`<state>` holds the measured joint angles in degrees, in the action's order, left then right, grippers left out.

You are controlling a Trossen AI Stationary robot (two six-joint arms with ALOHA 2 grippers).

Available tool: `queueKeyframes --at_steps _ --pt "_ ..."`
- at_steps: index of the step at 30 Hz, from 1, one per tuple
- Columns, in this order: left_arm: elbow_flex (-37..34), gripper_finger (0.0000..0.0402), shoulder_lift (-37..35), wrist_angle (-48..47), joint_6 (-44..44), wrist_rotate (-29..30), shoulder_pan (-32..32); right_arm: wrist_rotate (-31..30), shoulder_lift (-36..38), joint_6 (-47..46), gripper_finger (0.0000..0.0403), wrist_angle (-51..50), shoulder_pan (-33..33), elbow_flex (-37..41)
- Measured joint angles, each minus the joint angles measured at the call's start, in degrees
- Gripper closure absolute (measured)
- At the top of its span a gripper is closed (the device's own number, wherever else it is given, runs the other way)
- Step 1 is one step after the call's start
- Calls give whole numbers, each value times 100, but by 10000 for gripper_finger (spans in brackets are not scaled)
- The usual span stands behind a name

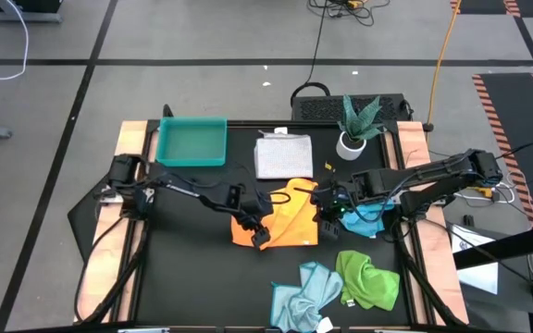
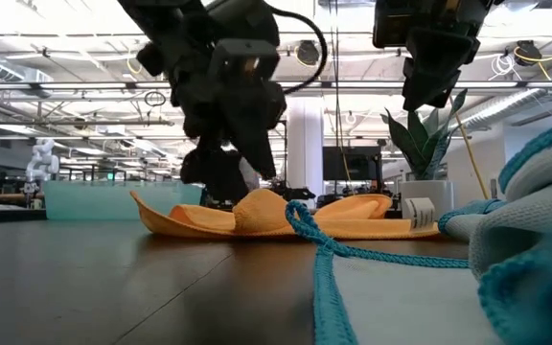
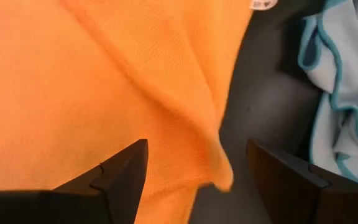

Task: Fold microfiber towels
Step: Fold the orange microfiber towel

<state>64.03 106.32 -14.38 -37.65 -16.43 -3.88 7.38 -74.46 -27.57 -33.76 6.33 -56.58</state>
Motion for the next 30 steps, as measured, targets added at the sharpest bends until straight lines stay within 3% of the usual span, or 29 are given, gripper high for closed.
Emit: queueKeyframes --at_steps 10,15,22,30 --pt "2 139 158 112 -4 -142 0 -9 1 42 403 4 0 0" --pt "2 214 134 91 -52 -148 -11 -39 1 88 403 2 -2 0" --pt "2 382 132 98 -37 -187 -11 -363 1 296 403 -16 -92 0" --pt "0 397 -52 -100 -59 -197 -11 -720 -10 1336 403 3 -1062 0"
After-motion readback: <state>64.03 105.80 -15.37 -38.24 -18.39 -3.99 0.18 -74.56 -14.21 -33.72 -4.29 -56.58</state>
